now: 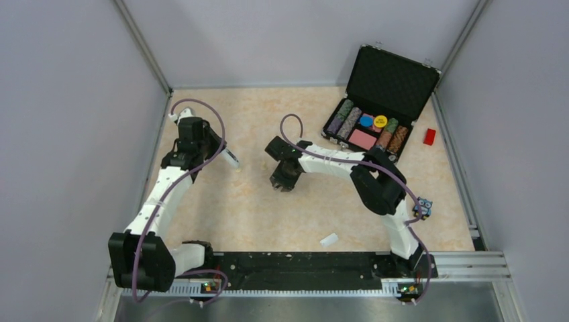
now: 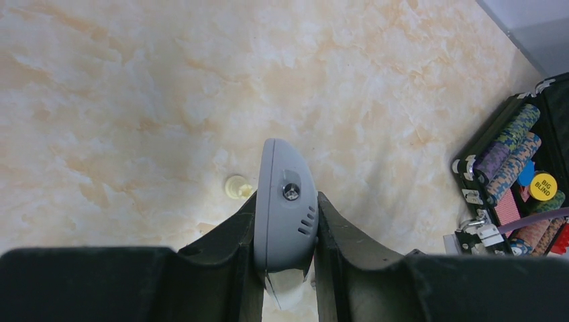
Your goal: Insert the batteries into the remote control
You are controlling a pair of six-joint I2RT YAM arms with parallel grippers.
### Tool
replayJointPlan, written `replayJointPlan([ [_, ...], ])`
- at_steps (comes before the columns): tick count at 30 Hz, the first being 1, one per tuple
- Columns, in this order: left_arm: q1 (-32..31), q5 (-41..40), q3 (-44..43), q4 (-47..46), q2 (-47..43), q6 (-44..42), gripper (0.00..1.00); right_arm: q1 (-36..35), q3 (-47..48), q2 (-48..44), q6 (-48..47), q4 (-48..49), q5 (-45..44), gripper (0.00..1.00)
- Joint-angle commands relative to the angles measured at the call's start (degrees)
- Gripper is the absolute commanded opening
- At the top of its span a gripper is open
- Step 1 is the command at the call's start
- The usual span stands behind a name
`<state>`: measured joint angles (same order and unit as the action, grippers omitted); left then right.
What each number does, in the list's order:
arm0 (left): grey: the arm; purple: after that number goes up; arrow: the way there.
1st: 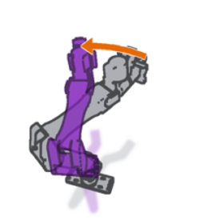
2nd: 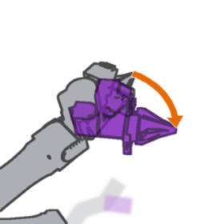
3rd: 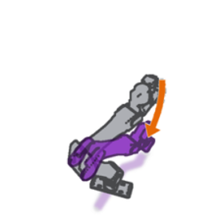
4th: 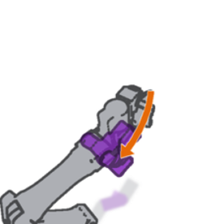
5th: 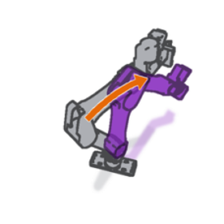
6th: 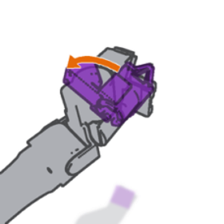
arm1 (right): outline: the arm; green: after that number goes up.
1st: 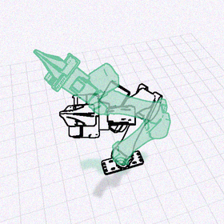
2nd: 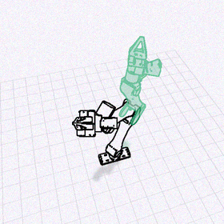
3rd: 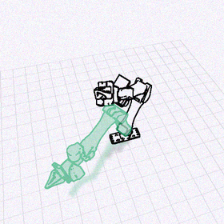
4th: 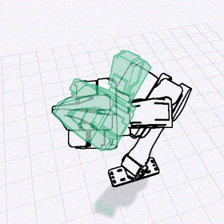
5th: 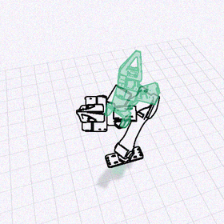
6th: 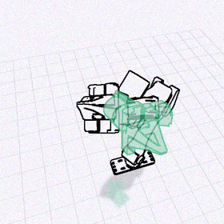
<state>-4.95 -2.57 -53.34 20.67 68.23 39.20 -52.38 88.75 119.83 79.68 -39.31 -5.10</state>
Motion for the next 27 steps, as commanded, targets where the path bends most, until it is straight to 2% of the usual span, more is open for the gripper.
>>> replayJointPlan([
  [1,0.12,-1.65,-0.01,-2.35,-2.12,-1.19,0.0,-0.75,4.55,3.02,3.07,-2.93,1.08,0.37],
  [7,0.12,-2.11,-0.1,-2.97,-2.33,-1.2,0.0,-0.72,9.56,6.04,3.89,-9.7,1.15,0.35],
  [10,0.12,-2.62,-0.09,-3.0,-2.61,-1.6,0.0,-0.67,10.62,6.97,4.89,-12.85,2.18,0.28],
  [20,-0.21,-2.53,0.08,-3.17,-2.31,-1.74,0.0,0.1,10.08,7.33,6.45,-14.78,2.29,0.19],
  [27,-0.32,0.66,0.62,-4.52,-1.65,-0.79,0.0,0.96,7.89,6.82,4.27,-13.59,1.15,0.25],
])
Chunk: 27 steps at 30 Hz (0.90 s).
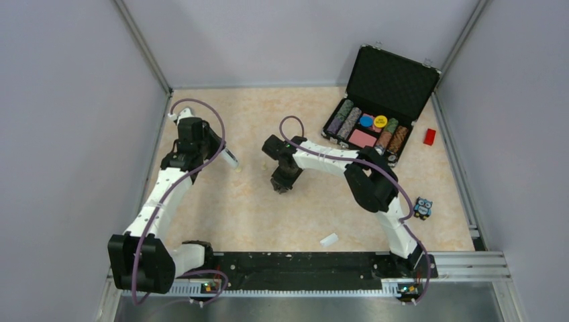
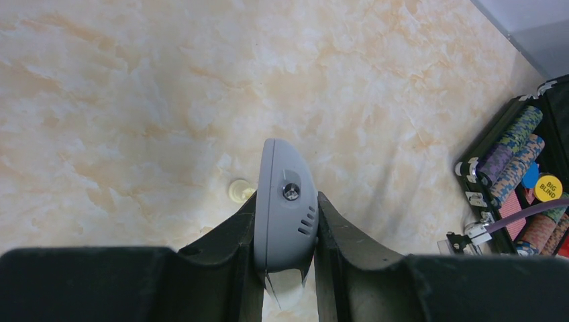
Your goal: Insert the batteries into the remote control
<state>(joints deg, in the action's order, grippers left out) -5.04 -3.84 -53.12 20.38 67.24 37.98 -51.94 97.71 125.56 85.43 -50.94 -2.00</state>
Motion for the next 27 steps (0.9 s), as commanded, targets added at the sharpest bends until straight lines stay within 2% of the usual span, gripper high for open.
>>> replayJointPlan([
  [1,-0.24,2.17,0.51,-4.36,-0.64,0.52,0.0,0.59,-1.6,0.92,-1.49,-1.42,-1.93,0.25],
  [4,-0.24,2.72,0.58,-4.62,-0.47,0.8,0.0,0.83,-2.46,0.89,-1.61,-0.78,-1.96,0.23],
  [5,-0.24,2.8,0.57,-4.63,-0.49,0.85,0.0,0.8,-2.52,0.96,-1.73,-0.7,-2.03,0.17],
  [9,-0.24,3.41,0.65,-4.96,-0.4,0.79,0.0,0.97,-2.37,1.13,-2.98,-0.27,-2.58,0.06],
  [15,-0.24,8.04,1.09,-6.41,0.12,0.44,0.0,2.01,-3.87,-1.91,-7.27,2.7,-5.27,0.02],
  [17,-0.24,12.02,1.81,-8.25,0.29,0.22,0.0,3.05,-6.29,-4.56,-10.1,7.32,-4.93,0.02],
  [19,-0.24,18.28,2.73,-11.41,0.7,0.02,0.0,4.83,-10.28,-8.55,-15.0,15.29,-2.09,0.03],
  [22,-0.32,27.9,4.2,-17.24,1.91,1.57,0.0,8.37,-14.83,-14.1,-22.83,21.96,1.28,0.02],
  [27,-0.93,38.65,4.56,-25.72,5.58,5.0,0.0,11.92,-18.36,-23.75,-40.01,21.96,4.09,0.0],
])
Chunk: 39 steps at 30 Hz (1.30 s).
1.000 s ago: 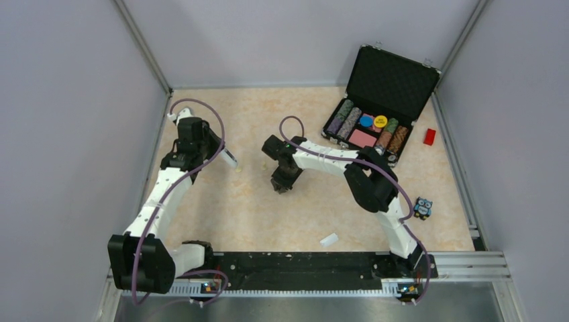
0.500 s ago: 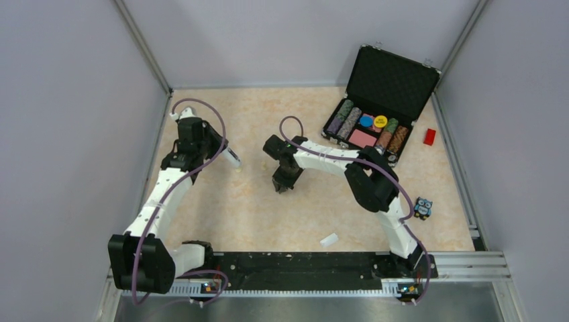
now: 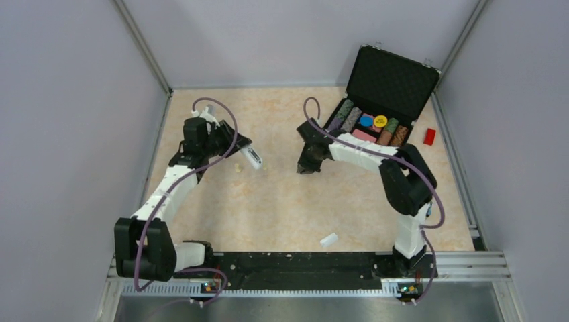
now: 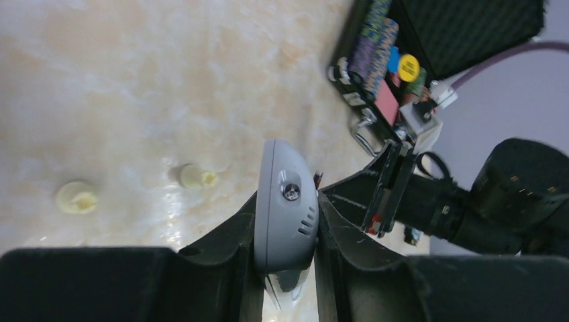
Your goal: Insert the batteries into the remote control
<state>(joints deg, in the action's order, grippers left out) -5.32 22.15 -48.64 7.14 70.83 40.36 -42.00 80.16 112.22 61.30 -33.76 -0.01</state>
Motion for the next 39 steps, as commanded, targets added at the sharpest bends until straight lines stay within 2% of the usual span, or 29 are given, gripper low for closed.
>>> replayJointPlan([
  [1,-0.98,14.2,0.12,-14.05,2.78,2.88,0.0,2.18,-1.58,-12.22,-18.6,4.6,2.79,0.0],
  [8,-6.56,20.68,-0.14,-23.9,9.28,5.37,0.0,2.32,-5.57,-24.6,-33.45,4.41,17.6,0.0],
  [13,-11.47,23.07,-1.67,-29.41,14.6,5.81,0.0,2.36,-3.17,-28.36,-38.17,-2.97,22.43,0.0],
  [16,-13.68,26.07,-2.36,-36.06,18.25,8.64,0.0,2.26,-0.82,-28.52,-38.71,-8.24,23.58,0.0],
  [24,-17.19,30.65,-2.31,-56.21,27.57,21.61,0.0,-0.1,3.67,-26.88,-36.64,-17.49,20.95,0.0],
  [39,-20.42,32.83,-2.51,-58.42,30.41,23.76,0.0,-1.5,7.73,-20.76,-32.06,-22.97,13.72,0.0],
])
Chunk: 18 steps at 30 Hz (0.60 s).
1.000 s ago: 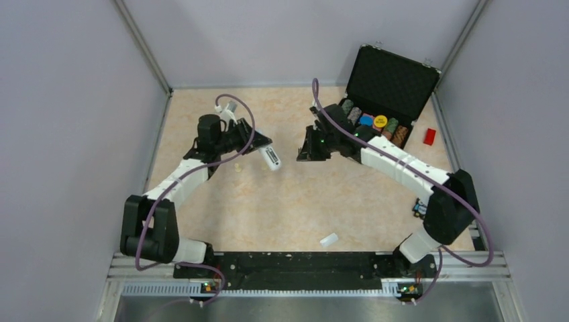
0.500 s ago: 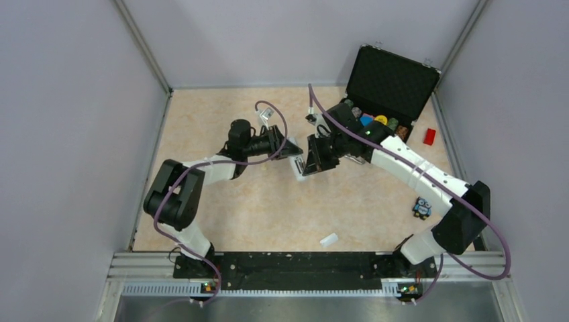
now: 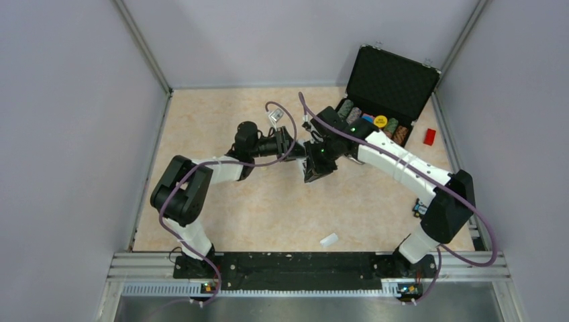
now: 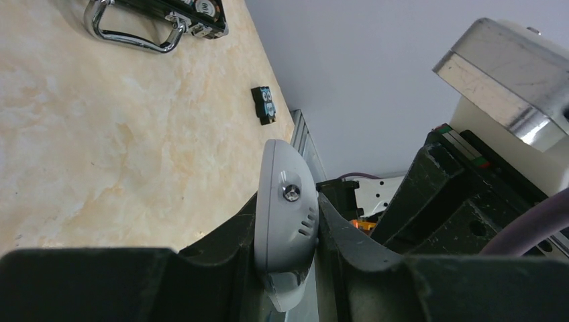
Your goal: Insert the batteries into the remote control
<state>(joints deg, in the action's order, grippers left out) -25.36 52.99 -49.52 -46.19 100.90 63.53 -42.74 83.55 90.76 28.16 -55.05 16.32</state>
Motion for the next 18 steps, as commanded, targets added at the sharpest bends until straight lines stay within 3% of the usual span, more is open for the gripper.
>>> replayJointPlan([
  [1,-0.35,2.14,-1.57,-5.13,0.42,0.49,0.0,-0.76,4.61,0.92,1.18,-1.91,-3.13,0.0],
  [18,-0.38,3.49,-1.65,1.67,-1.11,-4.12,0.0,-0.83,5.75,3.59,1.2,-3.49,-2.07,0.0],
])
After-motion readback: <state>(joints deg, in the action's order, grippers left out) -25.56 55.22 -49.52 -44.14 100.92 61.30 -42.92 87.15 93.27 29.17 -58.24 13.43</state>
